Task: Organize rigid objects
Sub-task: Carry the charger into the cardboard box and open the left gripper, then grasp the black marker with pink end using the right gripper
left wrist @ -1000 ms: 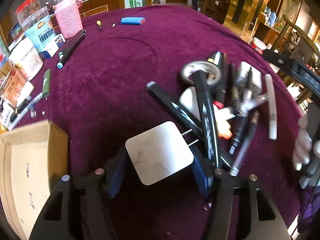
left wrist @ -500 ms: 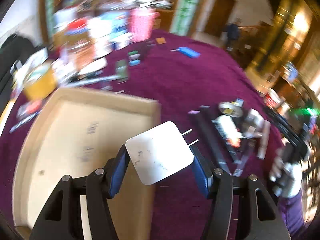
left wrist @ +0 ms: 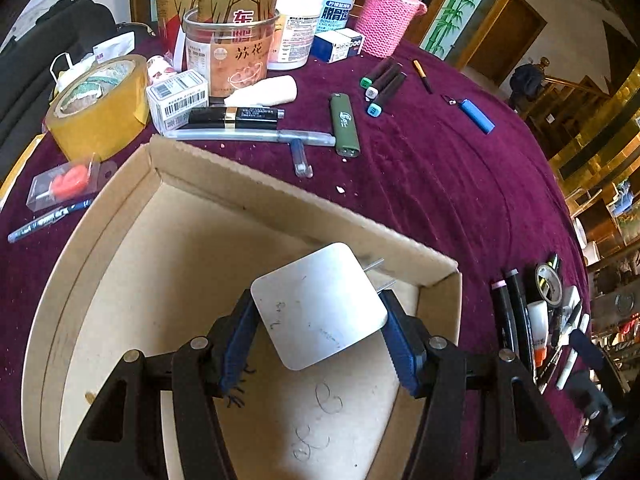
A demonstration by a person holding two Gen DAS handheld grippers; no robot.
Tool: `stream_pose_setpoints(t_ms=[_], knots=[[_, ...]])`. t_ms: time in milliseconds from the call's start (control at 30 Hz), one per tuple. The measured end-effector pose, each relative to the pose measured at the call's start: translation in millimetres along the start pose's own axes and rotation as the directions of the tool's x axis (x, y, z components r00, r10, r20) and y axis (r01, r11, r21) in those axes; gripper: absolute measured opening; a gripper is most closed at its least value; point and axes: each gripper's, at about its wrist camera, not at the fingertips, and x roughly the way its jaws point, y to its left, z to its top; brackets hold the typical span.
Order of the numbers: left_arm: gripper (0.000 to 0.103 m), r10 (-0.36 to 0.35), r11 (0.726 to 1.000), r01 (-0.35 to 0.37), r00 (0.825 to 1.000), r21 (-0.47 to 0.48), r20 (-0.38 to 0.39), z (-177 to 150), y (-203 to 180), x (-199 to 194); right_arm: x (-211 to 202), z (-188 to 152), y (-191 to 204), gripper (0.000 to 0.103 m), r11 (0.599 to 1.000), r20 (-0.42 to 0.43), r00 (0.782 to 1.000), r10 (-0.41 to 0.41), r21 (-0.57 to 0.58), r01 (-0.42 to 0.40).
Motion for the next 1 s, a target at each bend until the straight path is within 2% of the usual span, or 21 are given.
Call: stream_pose_setpoints(t_ms=[100, 167, 267, 433, 533, 633, 800, 867, 900, 967, 1000], knots=[[0.060, -0.038, 0.999, 0.038, 0.999, -0.022, -0.014, -1, 8, -3, 12, 0, 8, 0.092, 1.000, -0.042, 0.999, 0.020, -0.004, -0.021], [0.061, -0.066, 0.997, 0.065, 0.998, -0.044, -0.024, -6, 15, -9, 21, 2, 9, 0.088, 0.999, -0.077, 0.997, 0.031, -0.009, -0.032], [0.063, -0.105, 0.993, 0.105, 0.994, -0.052, 0.007, -14, 25, -21, 34, 1, 10, 0.082, 1.000, -0.127, 0.992, 0.015, -0.025, -0.019], [0.069, -0.074, 0.996, 0.078, 0.991, -0.036, 0.108, -29, 43, -43, 48, -2, 9, 0.079, 1.000, -0.167, 0.986, -0.006, -0.031, 0.001], [0.069, -0.064, 0.992, 0.075, 0.991, -0.100, 0.115, -40, 61, -41, 50, -2, 9, 0.079, 0.999, -0.172, 0.985, -0.021, -0.035, 0.015], [0.070, -0.087, 0.978, 0.109, 0.988, -0.178, 0.128, -47, 73, -42, 54, -2, 12, 0.076, 0.996, -0.181, 0.981, -0.072, -0.065, 0.062], [0.072, -0.077, 0.959, 0.115, 0.985, -0.260, 0.152, -67, 66, -46, 60, -8, 18, 0.051, 0.978, -0.195, 0.962, -0.191, -0.117, 0.171], [0.074, -0.073, 0.955, 0.117, 0.983, -0.271, 0.167, -75, 58, -48, 60, -9, 19, 0.036, 0.964, -0.182, 0.950, -0.252, -0.129, 0.231], [0.075, -0.091, 0.954, 0.136, 0.981, -0.268, 0.174, -77, 53, -50, 59, -10, 19, 0.033, 0.961, -0.178, 0.948, -0.264, -0.131, 0.243], [0.075, -0.131, 0.952, 0.174, 0.975, -0.252, 0.178, -79, 47, -52, 57, -10, 16, 0.015, 0.961, -0.179, 0.947, -0.268, -0.120, 0.249], [0.075, -0.145, 0.949, 0.190, 0.971, -0.251, 0.188, -81, 45, -56, 55, -10, 14, 0.015, 0.964, -0.183, 0.948, -0.261, -0.110, 0.244]])
